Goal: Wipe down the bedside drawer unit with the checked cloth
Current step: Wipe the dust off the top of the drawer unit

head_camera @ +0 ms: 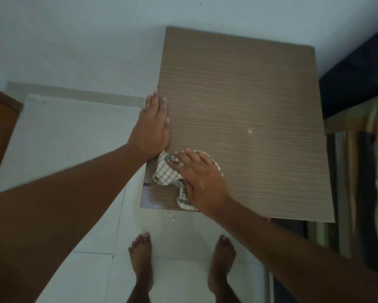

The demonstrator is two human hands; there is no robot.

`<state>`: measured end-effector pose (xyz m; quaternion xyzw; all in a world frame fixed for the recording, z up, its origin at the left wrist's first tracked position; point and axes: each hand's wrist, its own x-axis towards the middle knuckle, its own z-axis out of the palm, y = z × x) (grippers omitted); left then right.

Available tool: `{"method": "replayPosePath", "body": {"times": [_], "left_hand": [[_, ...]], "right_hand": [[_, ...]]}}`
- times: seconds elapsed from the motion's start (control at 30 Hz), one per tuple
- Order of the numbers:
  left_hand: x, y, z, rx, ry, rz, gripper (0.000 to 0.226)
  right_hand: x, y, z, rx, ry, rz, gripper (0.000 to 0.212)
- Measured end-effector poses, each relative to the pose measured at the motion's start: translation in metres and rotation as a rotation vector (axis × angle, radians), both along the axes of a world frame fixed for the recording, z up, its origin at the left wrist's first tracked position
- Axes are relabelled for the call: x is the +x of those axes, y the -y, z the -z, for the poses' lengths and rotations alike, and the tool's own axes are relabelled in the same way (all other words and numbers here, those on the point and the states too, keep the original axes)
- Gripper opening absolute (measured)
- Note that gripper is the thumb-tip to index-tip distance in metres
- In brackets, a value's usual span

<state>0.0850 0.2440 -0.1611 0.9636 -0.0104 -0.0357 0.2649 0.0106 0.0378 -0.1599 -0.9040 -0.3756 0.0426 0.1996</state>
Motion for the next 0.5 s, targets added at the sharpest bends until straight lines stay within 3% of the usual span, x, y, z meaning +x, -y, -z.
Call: {"method": "replayPosePath", "body": {"times": [0.33,0.5], "left_hand": [[-0.013,0.012,-0.003,0.073,-0.012,-0.015,0.055],[-0.016,0.013,-0.003,0.173,0.026,0.041,0.056]], "right_hand": [[-0.073,0.025,0.014,0.060,-0.036,-0.167,0.044],[-0.086,0.039,0.009,0.215,-0.075,-0.088,0.040]]}}
